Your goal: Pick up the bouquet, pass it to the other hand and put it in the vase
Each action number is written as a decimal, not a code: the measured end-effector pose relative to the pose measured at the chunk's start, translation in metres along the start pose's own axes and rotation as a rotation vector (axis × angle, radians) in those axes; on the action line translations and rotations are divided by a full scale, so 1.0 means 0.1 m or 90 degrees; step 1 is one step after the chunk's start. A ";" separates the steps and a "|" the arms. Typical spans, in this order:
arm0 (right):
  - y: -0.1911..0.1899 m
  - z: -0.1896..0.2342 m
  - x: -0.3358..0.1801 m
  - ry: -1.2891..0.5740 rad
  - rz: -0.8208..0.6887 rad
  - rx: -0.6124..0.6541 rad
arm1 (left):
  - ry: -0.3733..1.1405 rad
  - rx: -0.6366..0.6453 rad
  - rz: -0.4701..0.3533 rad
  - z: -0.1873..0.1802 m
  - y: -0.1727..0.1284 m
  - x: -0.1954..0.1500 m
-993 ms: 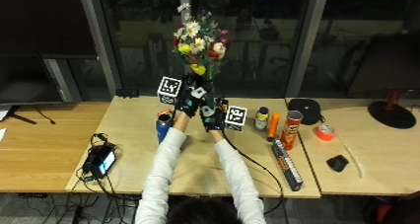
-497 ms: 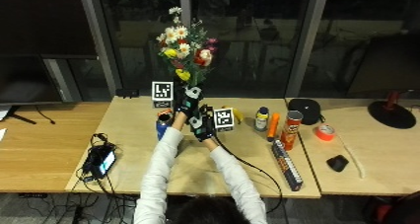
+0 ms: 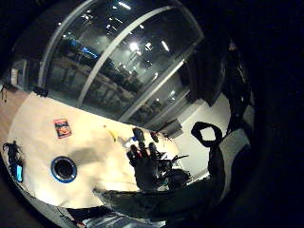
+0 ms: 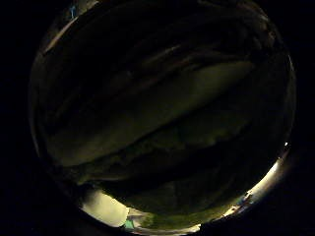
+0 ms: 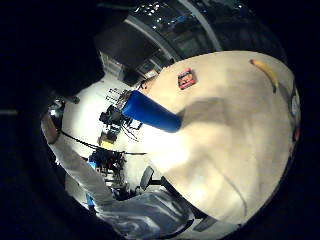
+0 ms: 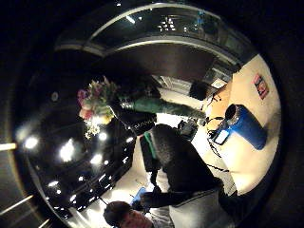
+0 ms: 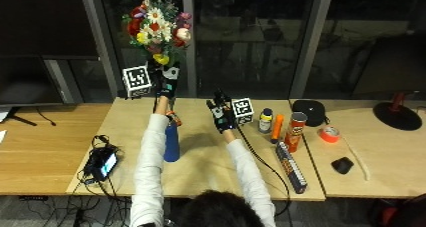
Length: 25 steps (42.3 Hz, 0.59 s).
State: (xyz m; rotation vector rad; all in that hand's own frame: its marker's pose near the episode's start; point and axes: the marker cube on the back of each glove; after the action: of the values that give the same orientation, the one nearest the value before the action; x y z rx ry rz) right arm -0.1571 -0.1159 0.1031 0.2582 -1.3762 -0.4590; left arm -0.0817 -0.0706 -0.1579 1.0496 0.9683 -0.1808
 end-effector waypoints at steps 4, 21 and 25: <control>-0.04 -0.16 0.07 -0.013 0.056 0.018 | -0.019 0.021 0.004 -0.11 -0.10 -0.16; -0.10 -0.56 0.48 -0.007 0.122 0.084 | -0.032 0.039 -0.044 -0.19 -0.05 -0.93; -0.12 -0.65 0.70 0.062 0.135 0.099 | -0.014 0.048 -0.004 -0.19 -0.04 -1.14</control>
State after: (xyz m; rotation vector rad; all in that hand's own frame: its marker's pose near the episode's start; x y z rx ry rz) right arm -0.0865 -0.1648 0.1475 0.2551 -1.3293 -0.1616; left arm -0.1629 -0.0918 -0.0786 1.1109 0.9507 -0.2351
